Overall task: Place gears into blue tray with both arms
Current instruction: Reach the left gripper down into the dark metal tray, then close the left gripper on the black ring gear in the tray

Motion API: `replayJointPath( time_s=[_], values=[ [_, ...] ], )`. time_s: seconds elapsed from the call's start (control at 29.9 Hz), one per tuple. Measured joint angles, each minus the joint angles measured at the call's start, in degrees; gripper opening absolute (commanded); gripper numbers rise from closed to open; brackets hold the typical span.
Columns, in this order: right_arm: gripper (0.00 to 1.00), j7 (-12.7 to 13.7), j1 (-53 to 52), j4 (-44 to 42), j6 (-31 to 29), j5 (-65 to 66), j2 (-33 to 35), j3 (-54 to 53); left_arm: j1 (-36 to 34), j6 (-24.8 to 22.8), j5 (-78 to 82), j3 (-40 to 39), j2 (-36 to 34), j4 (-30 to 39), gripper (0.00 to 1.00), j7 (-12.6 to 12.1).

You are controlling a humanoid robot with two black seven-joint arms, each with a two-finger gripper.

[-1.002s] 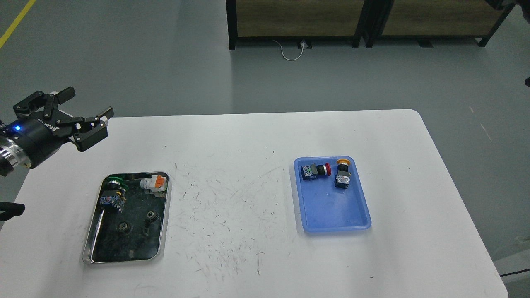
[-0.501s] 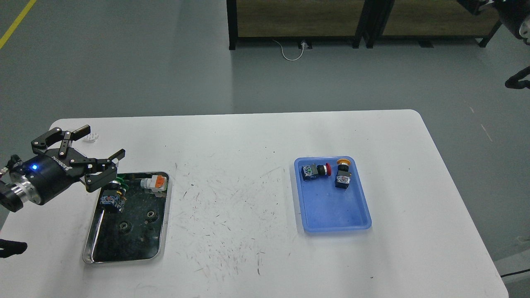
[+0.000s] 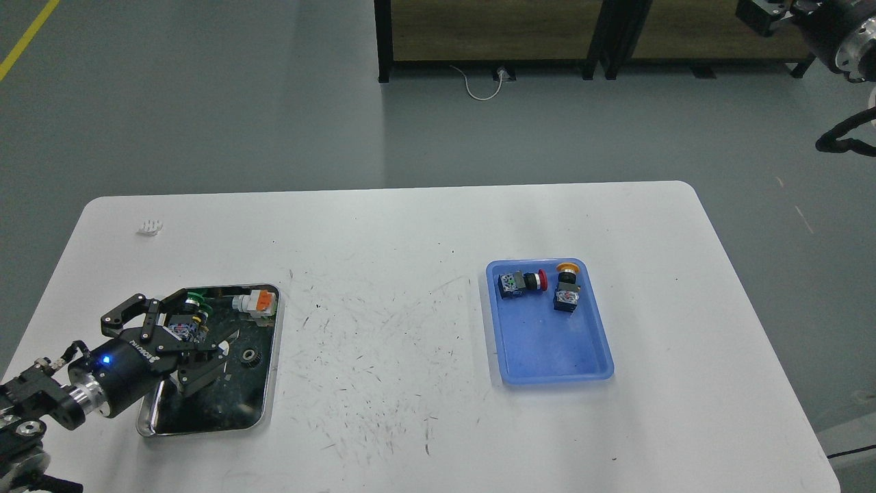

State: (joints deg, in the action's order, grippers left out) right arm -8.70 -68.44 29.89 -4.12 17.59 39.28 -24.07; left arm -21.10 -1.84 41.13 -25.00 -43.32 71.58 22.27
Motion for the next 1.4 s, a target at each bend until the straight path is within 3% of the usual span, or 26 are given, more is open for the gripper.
replayJointPath(
  time_s=[0.37,0.53,1.1,1.4],
  values=[
    [1.0,0.0,-0.1,-0.3,0.8,1.4,-1.9,0.2,4.5,-0.1,-0.3,1.6,4.1,-5.4,0.97,0.6],
    [1.0,-0.1,0.2,-0.6,0.8,1.6,-1.9,0.3,4.5,0.0,-0.3,2.2,4.6,-6.3,0.91,0.4],
    [1.0,-0.1,0.5,-0.8,0.9,2.1,-1.9,0.3,2.0,-0.4,-0.6,3.4,8.2,-13.0,0.91,-1.6],
    [1.0,-0.2,0.1,-1.1,1.3,2.4,-1.9,1.0,1.5,-2.7,-1.8,3.5,8.2,-13.5,0.8,-1.6]
  ],
)
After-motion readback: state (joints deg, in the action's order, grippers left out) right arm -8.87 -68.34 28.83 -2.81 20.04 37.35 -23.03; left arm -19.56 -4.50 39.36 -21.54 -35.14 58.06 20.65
